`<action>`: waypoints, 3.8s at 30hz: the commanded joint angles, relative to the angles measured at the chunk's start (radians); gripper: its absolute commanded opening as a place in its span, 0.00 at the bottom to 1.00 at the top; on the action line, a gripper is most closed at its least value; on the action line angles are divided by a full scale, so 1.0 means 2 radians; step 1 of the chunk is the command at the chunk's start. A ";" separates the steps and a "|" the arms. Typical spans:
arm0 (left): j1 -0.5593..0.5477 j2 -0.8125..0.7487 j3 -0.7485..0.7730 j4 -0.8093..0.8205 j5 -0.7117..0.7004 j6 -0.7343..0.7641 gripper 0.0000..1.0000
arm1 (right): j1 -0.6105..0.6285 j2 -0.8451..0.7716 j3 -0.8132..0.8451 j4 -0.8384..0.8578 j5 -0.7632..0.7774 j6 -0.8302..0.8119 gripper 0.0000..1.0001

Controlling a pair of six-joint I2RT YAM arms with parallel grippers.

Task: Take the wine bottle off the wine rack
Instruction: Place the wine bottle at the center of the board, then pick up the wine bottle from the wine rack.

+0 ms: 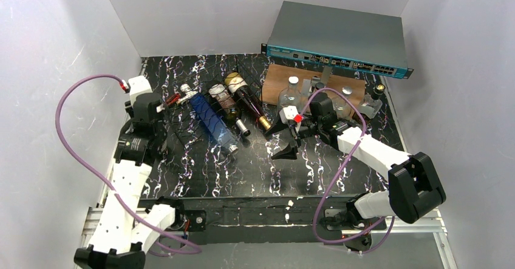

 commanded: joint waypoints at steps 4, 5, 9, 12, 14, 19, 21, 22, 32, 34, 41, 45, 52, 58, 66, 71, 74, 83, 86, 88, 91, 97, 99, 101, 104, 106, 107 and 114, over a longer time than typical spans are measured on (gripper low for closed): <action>0.071 0.062 0.041 0.123 0.032 -0.001 0.00 | -0.002 -0.018 0.009 0.003 -0.018 -0.004 0.98; 0.076 0.073 0.046 0.124 0.036 -0.004 0.00 | -0.002 -0.018 0.009 0.003 -0.018 -0.004 0.98; 0.097 0.097 0.058 0.127 0.044 -0.017 0.00 | -0.002 -0.018 0.009 0.003 -0.021 -0.006 0.98; 0.116 0.106 0.060 0.129 0.047 -0.028 0.05 | -0.002 -0.017 0.008 0.003 -0.022 -0.008 0.98; 0.120 0.107 0.058 0.128 0.044 -0.033 0.15 | -0.002 -0.016 0.008 0.002 -0.023 -0.010 0.98; 0.127 0.106 0.043 0.126 0.034 -0.037 0.35 | -0.002 -0.015 0.008 0.000 -0.023 -0.012 0.98; 0.129 0.104 0.036 0.125 0.036 -0.040 0.45 | -0.002 -0.014 0.008 0.000 -0.023 -0.013 0.99; 0.130 0.101 0.032 0.125 0.037 -0.041 0.48 | -0.002 -0.014 0.008 -0.001 -0.023 -0.013 0.98; 0.132 0.084 0.033 0.106 0.047 -0.048 0.68 | -0.003 -0.013 0.009 -0.006 -0.023 -0.018 0.98; 0.132 0.078 0.036 0.101 0.051 -0.050 0.72 | -0.003 -0.013 0.009 -0.007 -0.023 -0.020 0.99; 0.131 0.042 0.042 0.059 0.091 -0.055 0.98 | -0.004 -0.012 0.011 -0.013 -0.022 -0.027 0.99; 0.128 0.002 0.034 0.011 0.136 -0.074 0.98 | -0.007 -0.012 0.019 -0.054 -0.021 -0.059 0.98; 0.112 -0.056 0.012 -0.052 0.264 -0.109 0.98 | -0.009 -0.010 0.027 -0.091 -0.023 -0.088 0.98; 0.098 -0.077 0.000 -0.088 0.377 -0.156 0.98 | -0.010 -0.009 0.035 -0.111 -0.013 -0.101 0.98; 0.053 -0.109 -0.039 -0.103 0.412 -0.269 0.98 | -0.010 -0.007 0.043 -0.136 -0.010 -0.124 0.98; -0.039 -0.111 -0.060 -0.092 0.343 -0.334 0.98 | -0.017 -0.007 0.052 -0.173 -0.005 -0.151 0.98; -0.119 -0.086 -0.057 -0.091 0.270 -0.362 0.98 | -0.026 -0.010 0.070 -0.242 0.000 -0.213 0.98; -0.312 0.012 -0.037 -0.112 0.041 -0.533 0.98 | -0.053 -0.034 0.086 -0.371 0.035 -0.323 0.98; -0.338 0.070 -0.023 -0.119 0.004 -0.581 0.98 | -0.064 -0.039 0.085 -0.399 0.041 -0.342 0.98; -0.343 0.105 -0.011 -0.126 -0.010 -0.610 0.98 | -0.073 -0.043 0.082 -0.412 0.044 -0.349 0.98; -0.345 0.138 -0.003 -0.124 -0.036 -0.637 0.98 | -0.085 -0.046 0.074 -0.427 0.041 -0.358 0.98; -0.343 0.160 -0.032 -0.056 -0.070 -0.614 0.96 | -0.093 -0.036 0.070 -0.439 0.037 -0.373 0.98; -0.338 0.159 -0.052 -0.011 -0.068 -0.587 0.96 | -0.095 -0.032 0.067 -0.437 0.039 -0.374 0.98; -0.326 0.161 -0.069 0.041 -0.056 -0.550 0.95 | -0.095 -0.028 0.064 -0.434 0.040 -0.375 0.99; -0.304 0.171 -0.082 0.066 -0.025 -0.525 0.96 | -0.095 -0.022 0.061 -0.433 0.042 -0.376 0.98; -0.291 0.177 -0.085 0.073 -0.007 -0.508 0.96 | -0.096 -0.020 0.059 -0.431 0.042 -0.377 0.99; -0.287 0.179 -0.086 0.078 -0.001 -0.498 0.96 | -0.097 -0.019 0.058 -0.430 0.043 -0.377 0.98; -0.252 0.205 -0.109 0.132 0.066 -0.456 0.97 | -0.101 -0.007 0.052 -0.422 0.051 -0.377 0.98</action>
